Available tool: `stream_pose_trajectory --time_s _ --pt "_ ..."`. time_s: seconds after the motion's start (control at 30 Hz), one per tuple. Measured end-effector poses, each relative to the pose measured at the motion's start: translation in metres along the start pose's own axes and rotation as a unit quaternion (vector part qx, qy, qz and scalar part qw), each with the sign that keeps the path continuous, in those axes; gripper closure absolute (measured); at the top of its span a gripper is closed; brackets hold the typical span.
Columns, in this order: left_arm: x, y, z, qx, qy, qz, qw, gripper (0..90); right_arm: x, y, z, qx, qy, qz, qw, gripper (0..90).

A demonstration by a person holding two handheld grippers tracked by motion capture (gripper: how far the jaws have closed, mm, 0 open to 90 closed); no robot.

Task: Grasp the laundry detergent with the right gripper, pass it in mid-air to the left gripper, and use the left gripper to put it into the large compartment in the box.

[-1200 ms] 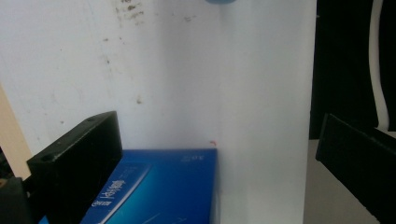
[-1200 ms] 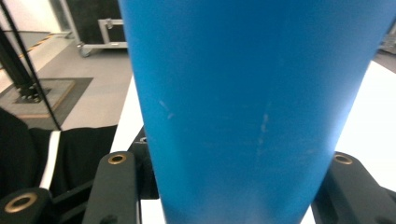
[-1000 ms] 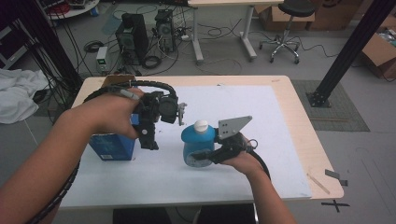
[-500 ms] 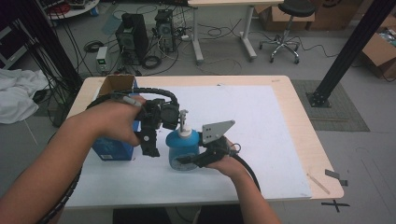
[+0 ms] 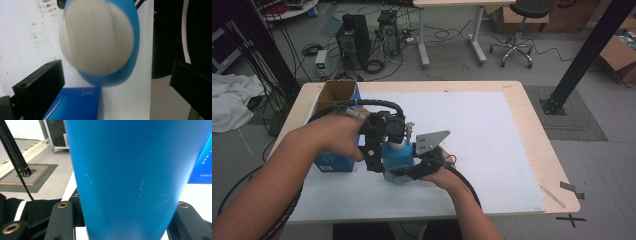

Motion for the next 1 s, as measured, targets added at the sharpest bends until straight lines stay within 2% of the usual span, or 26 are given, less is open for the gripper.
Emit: stream_pose_trajectory --time_s 0.4,0.6,1.0 --pt "-0.002 0.002 0.006 -0.002 0.005 -0.003 1.0000 0.1 0.001 0.008 0.015 -0.005 0.001 -0.006 1.0000 45.5" --pt "-0.002 0.001 0.011 -0.003 0.007 -0.010 0.9999 0.2 0.003 0.015 0.021 -0.012 0.003 -0.007 0.9999 45.5" --pt "-0.002 -0.002 0.014 0.000 0.010 -0.019 0.9998 1.7 0.004 0.017 0.028 -0.009 0.007 -0.010 0.9999 45.5"
Point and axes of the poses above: each handheld gripper's, and its own axes: z roughly forward along the jaws, y roughly out of its top, x roughly to its left, the point moved 8 cm from there along z, roughly forward along the jaws, and after that the axes turned 13 degrees about -z, right-handed, at the moved point
